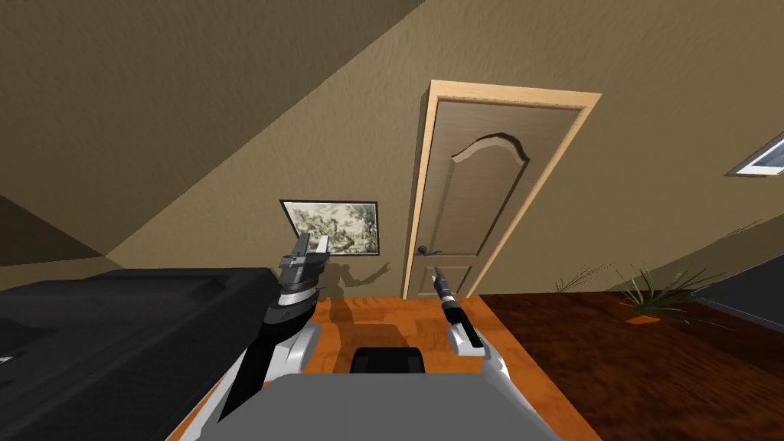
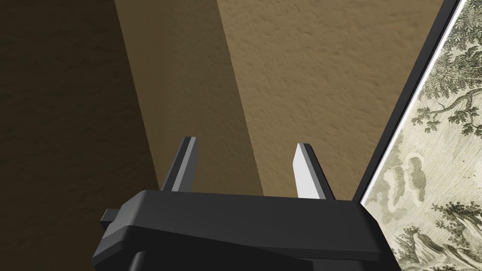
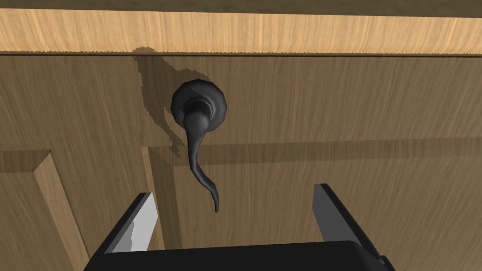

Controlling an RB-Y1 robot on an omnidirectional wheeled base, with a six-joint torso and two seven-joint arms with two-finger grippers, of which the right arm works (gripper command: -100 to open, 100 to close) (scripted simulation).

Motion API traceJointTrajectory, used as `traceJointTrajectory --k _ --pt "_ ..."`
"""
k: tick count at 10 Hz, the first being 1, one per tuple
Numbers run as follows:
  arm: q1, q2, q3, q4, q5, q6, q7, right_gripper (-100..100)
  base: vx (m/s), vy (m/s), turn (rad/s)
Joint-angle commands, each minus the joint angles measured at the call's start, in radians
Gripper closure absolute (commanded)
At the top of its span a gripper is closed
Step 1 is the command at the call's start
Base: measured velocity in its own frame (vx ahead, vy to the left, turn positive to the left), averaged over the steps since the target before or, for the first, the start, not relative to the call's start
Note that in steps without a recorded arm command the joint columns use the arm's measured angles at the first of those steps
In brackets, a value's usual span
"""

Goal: Pull the door open

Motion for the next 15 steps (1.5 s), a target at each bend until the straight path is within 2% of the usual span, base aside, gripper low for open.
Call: traceJointTrajectory --k 1,5,8,9,10,11,14,15 --pt "-0.014 -0.010 0.006 0.035 -0.014 -0.004 0.003 -100 0.048 -0.103 0.098" --pt "-0.053 -0.040 0.026 0.140 -0.049 -0.027 0.005 -100 0.051 -0.085 0.114" --pt "-0.069 -0.052 0.033 0.182 -0.063 -0.036 0.005 -100 0.038 -0.065 0.067" --pt "-0.070 -0.050 0.032 0.179 -0.059 -0.035 0.003 -100 0.014 -0.026 0.018" --pt "-0.064 -0.068 0.019 0.202 -0.067 -0.052 -0.017 -100 0.143 0.044 0.203" --pt "-0.062 -0.075 0.015 0.209 -0.069 -0.057 -0.024 -100 0.203 0.068 0.167" --pt "-0.044 -0.119 -0.019 0.260 -0.087 -0.096 -0.071 -100 0.189 0.049 0.188" --pt "-0.041 -0.126 -0.024 0.268 -0.089 -0.102 -0.079 -100 0.173 0.008 0.154"
